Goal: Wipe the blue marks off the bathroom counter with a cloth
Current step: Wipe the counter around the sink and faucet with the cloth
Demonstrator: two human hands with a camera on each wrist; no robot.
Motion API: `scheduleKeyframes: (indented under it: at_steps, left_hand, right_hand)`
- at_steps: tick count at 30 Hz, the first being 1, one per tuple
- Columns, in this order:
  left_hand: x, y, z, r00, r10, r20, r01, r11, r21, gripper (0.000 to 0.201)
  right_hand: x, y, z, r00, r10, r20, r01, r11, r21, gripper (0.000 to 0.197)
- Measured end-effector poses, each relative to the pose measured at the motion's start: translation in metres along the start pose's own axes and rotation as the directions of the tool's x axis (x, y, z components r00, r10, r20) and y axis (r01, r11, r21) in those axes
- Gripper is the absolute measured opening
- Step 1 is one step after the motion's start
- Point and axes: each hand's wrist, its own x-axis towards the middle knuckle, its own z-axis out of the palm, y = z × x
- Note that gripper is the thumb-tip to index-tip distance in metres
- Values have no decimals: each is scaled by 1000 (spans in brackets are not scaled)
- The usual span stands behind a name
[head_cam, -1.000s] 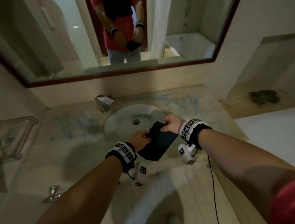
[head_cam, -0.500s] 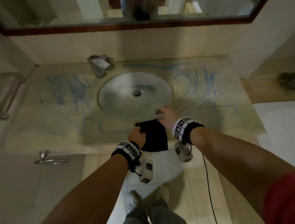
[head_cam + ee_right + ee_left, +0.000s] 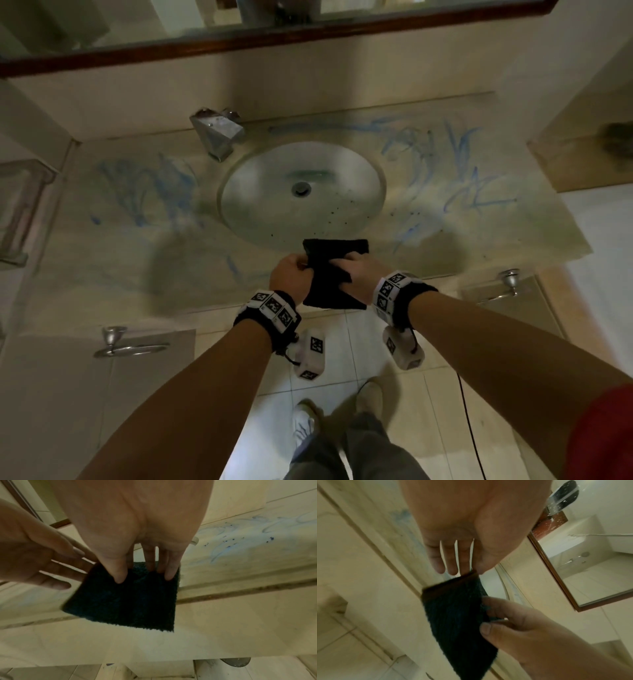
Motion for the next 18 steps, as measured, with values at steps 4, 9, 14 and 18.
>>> scheduleKeyframes:
  at_steps: [4,9,14,18]
  left_hand:
    - [10,-22,-27,993,94,-74,-82,984,156,38]
    - [23,-48,-50,984,176,-38,-126,825,551,60]
    - [30,-60,-51,975,185,127,-218,651,727,88]
    - [35,-60,-45,966,166,199,-259,552,793,103]
  right_hand:
    - [4,-10,16,995,88,-40,-93,988,-122,60]
    - [12,-30,28,959,245,-144,-261,959,-111,62]
    - [18,-43,49,949,291,-122,-308,938,-159,67]
    - [21,-45,60,949,295,-109,-310,935,-171,65]
